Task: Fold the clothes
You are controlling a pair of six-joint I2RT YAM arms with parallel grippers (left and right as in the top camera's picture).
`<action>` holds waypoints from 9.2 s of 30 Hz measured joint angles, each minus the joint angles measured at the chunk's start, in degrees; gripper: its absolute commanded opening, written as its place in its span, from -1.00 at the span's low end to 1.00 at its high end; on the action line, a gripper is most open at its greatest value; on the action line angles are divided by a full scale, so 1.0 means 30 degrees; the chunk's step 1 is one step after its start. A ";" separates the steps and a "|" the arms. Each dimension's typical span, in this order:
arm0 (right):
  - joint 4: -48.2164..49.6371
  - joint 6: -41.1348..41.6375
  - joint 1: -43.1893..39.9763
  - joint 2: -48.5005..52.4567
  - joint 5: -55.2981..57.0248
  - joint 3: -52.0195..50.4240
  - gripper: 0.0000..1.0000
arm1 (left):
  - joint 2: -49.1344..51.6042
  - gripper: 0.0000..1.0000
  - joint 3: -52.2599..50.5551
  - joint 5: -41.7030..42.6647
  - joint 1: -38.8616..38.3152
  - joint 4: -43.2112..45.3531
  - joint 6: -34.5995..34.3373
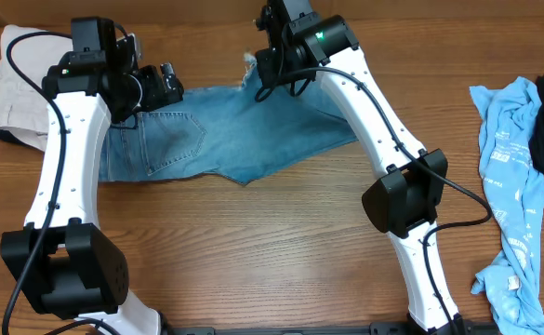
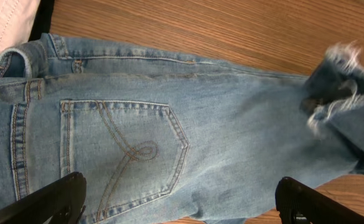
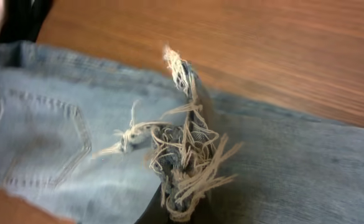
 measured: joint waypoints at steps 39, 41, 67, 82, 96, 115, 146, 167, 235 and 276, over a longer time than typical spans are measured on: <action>-0.0619 0.2987 0.1807 -0.1100 0.0984 -0.3716 0.61 | 0.0000 1.00 0.0007 -0.0007 0.0000 -0.1049 0.0590; -0.1224 0.2914 0.0350 -0.1945 0.0248 -0.3519 0.66 | -0.0007 1.00 0.0007 -0.0015 0.0168 -0.2586 0.1035; -0.3432 0.0503 -0.3293 -0.2579 -0.2958 -0.3315 0.90 | -0.2834 1.00 -0.7286 -0.1035 0.7716 0.2069 0.6492; -0.3672 0.0503 -0.3286 -0.2579 -0.2936 -0.3315 0.91 | 0.2288 0.83 -0.8925 0.0022 0.7716 0.7023 0.7810; -0.3155 0.0459 -0.3293 -0.2579 -0.2936 -0.3315 0.62 | 0.3563 -0.92 -0.8437 0.3781 0.6572 0.7752 0.8510; -0.1100 0.0189 -0.5836 -0.1916 -0.4612 -0.3308 -0.92 | -0.4546 -0.92 -0.7235 0.2448 0.5938 0.2091 0.7104; 0.2965 -0.0117 -0.4663 0.3585 -0.8728 -0.3308 -0.92 | -0.4823 -0.92 -0.2849 -0.0277 0.1137 0.1158 0.3847; 0.2929 0.0874 -0.4335 0.4284 -0.7512 -0.3745 -0.92 | -0.0437 -0.92 -0.2725 -0.0984 -0.6470 1.0761 -0.0488; -0.5391 -0.0918 -0.8327 0.4364 -0.5639 0.4415 1.00 | 0.5202 0.89 -0.1785 -0.2645 -0.4663 0.1989 0.1042; -0.9209 0.1865 -1.4426 0.4364 -0.5814 0.7293 1.00 | 0.7781 1.00 0.6295 -1.0579 -1.3493 0.1960 0.1486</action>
